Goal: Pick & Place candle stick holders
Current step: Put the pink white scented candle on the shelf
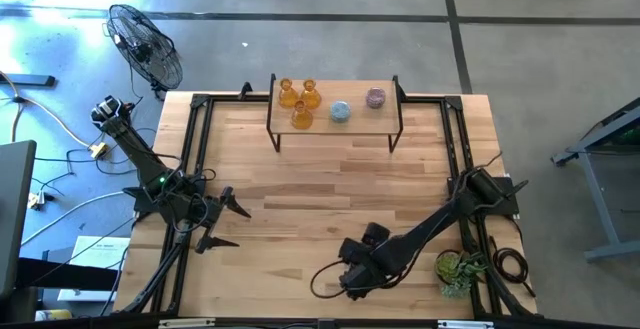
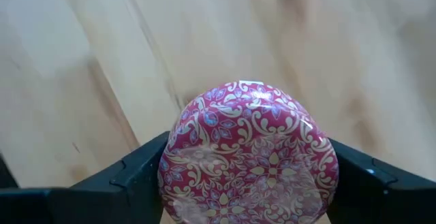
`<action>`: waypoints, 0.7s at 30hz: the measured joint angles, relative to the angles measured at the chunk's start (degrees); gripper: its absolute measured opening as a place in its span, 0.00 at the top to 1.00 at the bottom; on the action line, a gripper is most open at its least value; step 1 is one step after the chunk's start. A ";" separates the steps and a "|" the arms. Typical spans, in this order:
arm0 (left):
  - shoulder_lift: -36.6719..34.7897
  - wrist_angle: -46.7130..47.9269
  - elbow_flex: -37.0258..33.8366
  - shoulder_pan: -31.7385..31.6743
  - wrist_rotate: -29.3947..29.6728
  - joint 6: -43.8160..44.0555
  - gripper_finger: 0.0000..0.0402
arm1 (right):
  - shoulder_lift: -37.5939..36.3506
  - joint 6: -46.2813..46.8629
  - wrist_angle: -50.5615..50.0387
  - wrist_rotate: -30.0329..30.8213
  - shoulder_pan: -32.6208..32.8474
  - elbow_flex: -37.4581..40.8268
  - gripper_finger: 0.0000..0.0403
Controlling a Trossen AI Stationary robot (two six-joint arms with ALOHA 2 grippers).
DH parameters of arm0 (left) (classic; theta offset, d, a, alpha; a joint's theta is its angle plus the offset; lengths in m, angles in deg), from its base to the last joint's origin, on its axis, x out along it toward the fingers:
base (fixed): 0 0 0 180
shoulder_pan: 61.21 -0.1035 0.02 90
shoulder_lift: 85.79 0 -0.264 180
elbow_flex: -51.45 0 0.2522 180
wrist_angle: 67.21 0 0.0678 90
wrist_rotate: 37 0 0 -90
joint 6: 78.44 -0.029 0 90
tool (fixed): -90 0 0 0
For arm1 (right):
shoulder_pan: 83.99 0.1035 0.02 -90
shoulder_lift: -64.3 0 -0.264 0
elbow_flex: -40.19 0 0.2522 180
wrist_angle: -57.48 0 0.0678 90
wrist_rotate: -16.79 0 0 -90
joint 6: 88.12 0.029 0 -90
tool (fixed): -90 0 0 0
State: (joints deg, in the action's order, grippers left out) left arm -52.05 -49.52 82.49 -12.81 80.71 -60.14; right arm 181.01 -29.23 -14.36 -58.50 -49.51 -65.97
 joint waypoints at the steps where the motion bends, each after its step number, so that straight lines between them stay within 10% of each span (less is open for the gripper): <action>1: 0.00 -0.02 0.00 0.00 0.33 -0.02 0.03 | 0.00 -0.91 -1.80 2.39 0.30 -2.31 0.28; 9: 0.00 -0.07 0.00 -0.02 10.57 -0.39 0.03 | -0.24 -6.30 -18.20 24.61 5.02 -23.32 0.28; 21: 0.00 -3.82 0.02 -0.02 10.08 -3.79 0.03 | -2.64 -14.68 -31.84 54.62 11.94 -40.89 0.28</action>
State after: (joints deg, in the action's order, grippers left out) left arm -52.05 -53.34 82.51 -12.83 90.79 -63.93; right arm 178.37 -43.92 -46.20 -3.87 -37.57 -106.86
